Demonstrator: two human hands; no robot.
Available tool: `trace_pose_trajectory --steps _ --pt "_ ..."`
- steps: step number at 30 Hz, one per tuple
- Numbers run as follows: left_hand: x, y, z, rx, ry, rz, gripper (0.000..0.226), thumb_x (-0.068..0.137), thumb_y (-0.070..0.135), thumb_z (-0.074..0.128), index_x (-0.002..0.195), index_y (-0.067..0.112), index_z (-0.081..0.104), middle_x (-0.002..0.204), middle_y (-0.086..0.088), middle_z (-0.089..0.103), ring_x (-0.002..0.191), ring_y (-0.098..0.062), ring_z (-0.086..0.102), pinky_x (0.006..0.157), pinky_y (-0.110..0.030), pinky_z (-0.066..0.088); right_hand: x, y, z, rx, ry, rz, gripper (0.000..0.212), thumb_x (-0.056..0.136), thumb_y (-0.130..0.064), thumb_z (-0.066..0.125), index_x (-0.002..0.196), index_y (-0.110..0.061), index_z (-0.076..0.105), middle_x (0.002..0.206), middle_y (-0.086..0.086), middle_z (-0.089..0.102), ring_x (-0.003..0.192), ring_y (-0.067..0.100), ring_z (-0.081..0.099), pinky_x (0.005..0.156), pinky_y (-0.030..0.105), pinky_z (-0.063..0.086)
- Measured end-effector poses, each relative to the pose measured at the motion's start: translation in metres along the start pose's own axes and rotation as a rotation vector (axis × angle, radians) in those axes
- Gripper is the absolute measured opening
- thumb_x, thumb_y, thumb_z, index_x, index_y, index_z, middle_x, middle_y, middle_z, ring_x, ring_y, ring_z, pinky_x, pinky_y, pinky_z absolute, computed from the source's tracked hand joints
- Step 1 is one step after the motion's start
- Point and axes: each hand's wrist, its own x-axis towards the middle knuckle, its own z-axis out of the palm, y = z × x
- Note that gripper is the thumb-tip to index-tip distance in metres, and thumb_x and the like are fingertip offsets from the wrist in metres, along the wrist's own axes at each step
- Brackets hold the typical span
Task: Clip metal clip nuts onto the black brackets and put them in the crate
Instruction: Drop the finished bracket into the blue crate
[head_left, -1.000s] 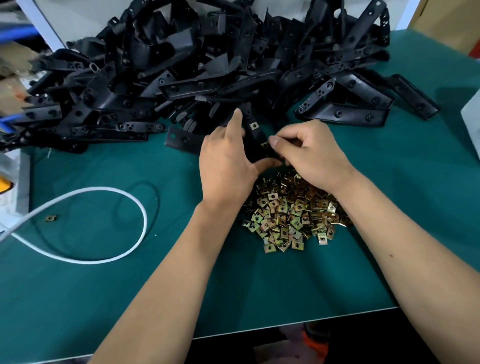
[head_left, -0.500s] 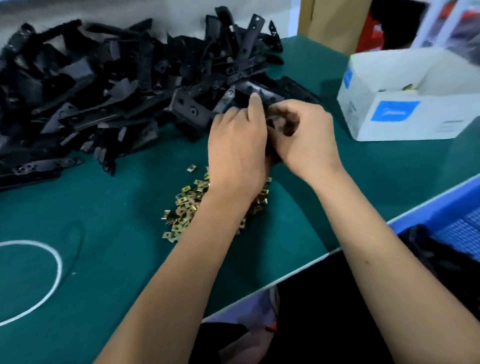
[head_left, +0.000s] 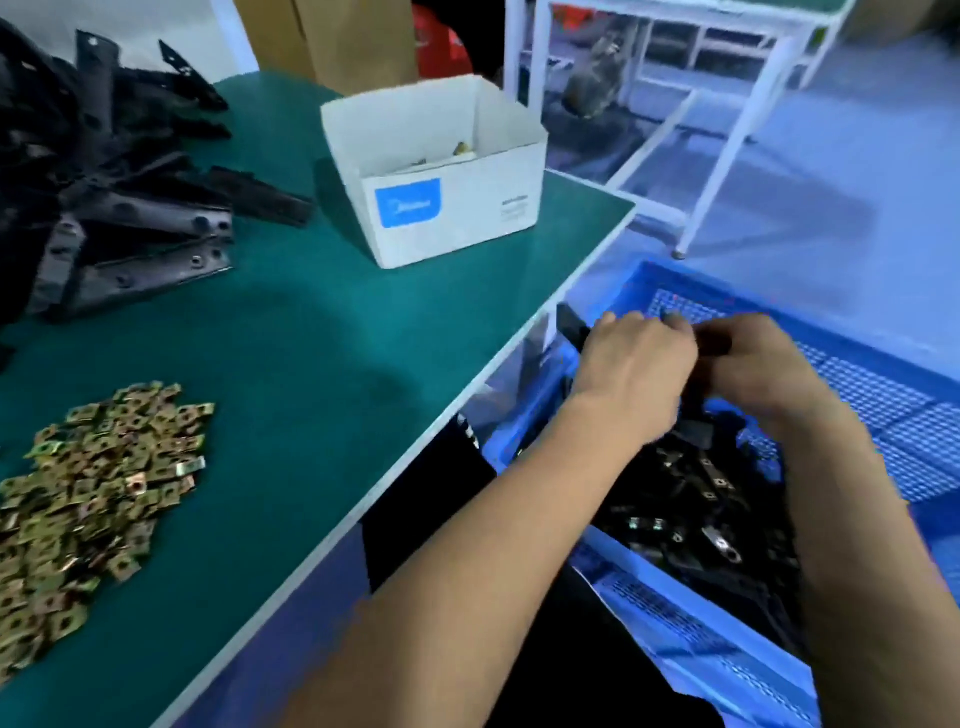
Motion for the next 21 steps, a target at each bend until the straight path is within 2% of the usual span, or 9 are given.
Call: trace_pose_trajectory --steps 2,4,7,10,14,16,18,21 --pt "-0.001 0.024 0.029 -0.1 -0.15 0.089 0.058 0.086 0.039 0.077 0.132 0.012 0.054 0.12 -0.009 0.069 0.116 -0.029 0.064 0.094 -0.041 0.048 -0.002 0.051 -0.017 -0.275 -0.102 0.163 0.006 0.084 -0.008 0.077 0.083 -0.013 0.08 0.072 0.007 0.073 0.068 0.01 0.064 0.064 0.03 0.051" --pt "-0.007 0.039 0.054 -0.17 -0.332 0.154 0.046 0.087 0.039 0.076 0.124 0.015 0.061 0.119 -0.01 0.067 0.116 -0.032 0.062 0.094 -0.044 0.049 -0.006 0.089 -0.022 -0.522 -0.221 0.288 0.011 0.085 -0.012 0.077 0.093 -0.006 0.079 0.086 0.013 0.073 0.085 0.021 0.069 0.075 0.034 0.051" --pt "-0.016 0.053 0.081 -0.231 -0.514 0.169 0.041 0.09 0.036 0.075 0.122 0.012 0.065 0.12 -0.013 0.065 0.116 -0.035 0.061 0.092 -0.044 0.053 -0.018 0.125 -0.015 -0.555 -0.314 0.415 0.017 0.095 -0.01 0.067 0.104 0.0 0.076 0.092 0.01 0.066 0.09 0.023 0.064 0.083 0.032 0.051" --pt "-0.021 0.053 0.093 -0.29 -0.592 0.129 0.04 0.093 0.032 0.074 0.124 0.009 0.066 0.121 -0.014 0.064 0.114 -0.035 0.061 0.089 -0.044 0.055 -0.022 0.136 -0.006 -0.531 -0.294 0.486 0.023 0.099 -0.012 0.061 0.115 0.0 0.074 0.109 0.014 0.072 0.097 0.023 0.064 0.089 0.032 0.052" --pt "-0.013 0.041 0.08 -0.383 -0.471 0.061 0.042 0.095 0.03 0.071 0.13 0.009 0.063 0.124 -0.013 0.061 0.115 -0.035 0.059 0.093 -0.048 0.054 -0.016 0.114 -0.006 -0.563 -0.17 0.381 0.023 0.094 -0.017 0.064 0.102 0.001 0.077 0.102 0.02 0.074 0.098 0.033 0.07 0.086 0.039 0.058" --pt "-0.005 0.032 0.062 -0.438 -0.306 0.01 0.037 0.095 0.03 0.071 0.127 0.012 0.065 0.121 -0.009 0.062 0.113 -0.033 0.061 0.092 -0.045 0.054 -0.008 0.094 -0.009 -0.452 -0.048 0.341 0.019 0.093 -0.017 0.067 0.098 -0.003 0.078 0.096 0.019 0.075 0.096 0.033 0.07 0.086 0.04 0.057" --pt "0.001 0.018 0.04 -0.506 -0.12 -0.052 0.034 0.095 0.029 0.07 0.126 0.016 0.065 0.12 -0.005 0.063 0.113 -0.03 0.06 0.092 -0.042 0.051 0.001 0.064 -0.008 -0.352 0.089 0.271 0.012 0.091 -0.018 0.071 0.096 -0.01 0.079 0.089 0.012 0.075 0.095 0.028 0.069 0.084 0.035 0.054" --pt "0.002 -0.009 0.001 -0.625 0.12 -0.117 0.032 0.093 0.024 0.07 0.124 0.018 0.067 0.121 -0.002 0.066 0.109 -0.026 0.063 0.092 -0.042 0.051 0.01 0.009 0.0 -0.226 0.246 0.072 0.009 0.088 -0.014 0.068 0.087 -0.012 0.077 0.077 0.007 0.074 0.085 0.03 0.071 0.078 0.037 0.055"
